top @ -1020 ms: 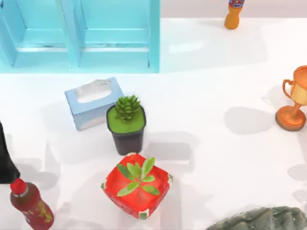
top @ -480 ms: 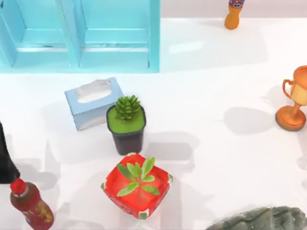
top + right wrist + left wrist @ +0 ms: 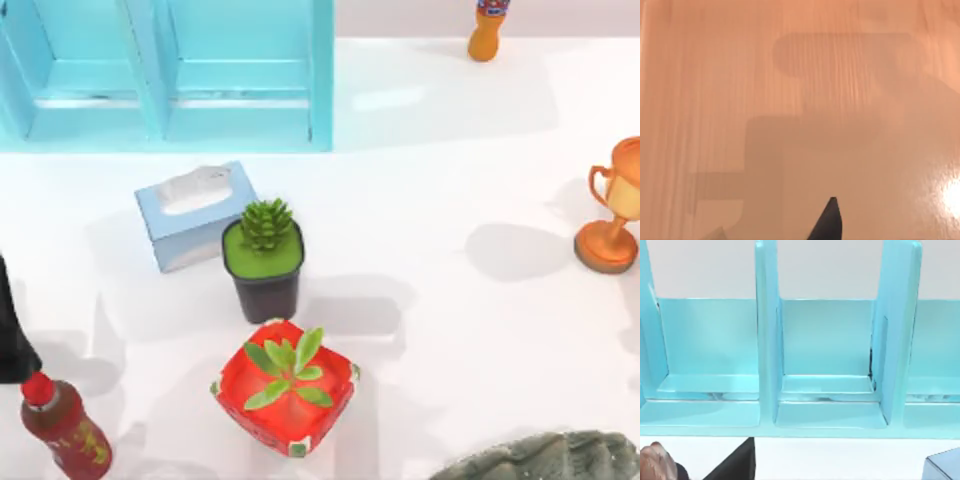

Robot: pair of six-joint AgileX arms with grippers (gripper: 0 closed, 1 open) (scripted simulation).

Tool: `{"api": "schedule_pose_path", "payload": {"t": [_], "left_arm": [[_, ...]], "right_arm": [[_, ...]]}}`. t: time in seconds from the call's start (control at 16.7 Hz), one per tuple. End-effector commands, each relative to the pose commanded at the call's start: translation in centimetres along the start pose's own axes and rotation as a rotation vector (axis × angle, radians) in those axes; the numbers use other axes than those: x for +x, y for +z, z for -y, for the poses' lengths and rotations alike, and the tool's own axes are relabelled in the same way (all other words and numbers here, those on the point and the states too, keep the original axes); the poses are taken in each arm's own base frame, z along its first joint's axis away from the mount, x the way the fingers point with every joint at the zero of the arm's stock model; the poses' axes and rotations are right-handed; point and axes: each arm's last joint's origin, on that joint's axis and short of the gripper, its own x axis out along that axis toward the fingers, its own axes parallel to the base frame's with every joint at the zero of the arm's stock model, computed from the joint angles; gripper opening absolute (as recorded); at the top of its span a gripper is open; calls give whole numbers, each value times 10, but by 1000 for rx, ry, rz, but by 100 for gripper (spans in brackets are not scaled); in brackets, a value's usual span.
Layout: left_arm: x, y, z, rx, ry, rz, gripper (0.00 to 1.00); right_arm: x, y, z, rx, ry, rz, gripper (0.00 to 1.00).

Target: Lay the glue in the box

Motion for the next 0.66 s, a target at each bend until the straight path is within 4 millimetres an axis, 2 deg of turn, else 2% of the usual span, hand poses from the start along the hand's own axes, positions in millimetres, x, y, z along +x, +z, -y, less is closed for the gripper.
{"api": "schedule_pose_path", "payload": {"t": [0.3, 0.66], "left_arm": [[0, 0, 0, 0, 0, 0, 100], [0, 0, 0, 0, 0, 0, 100]], "right_arm": [[0, 0, 0, 0, 0, 0, 98], [0, 0, 0, 0, 0, 0, 100]]}}
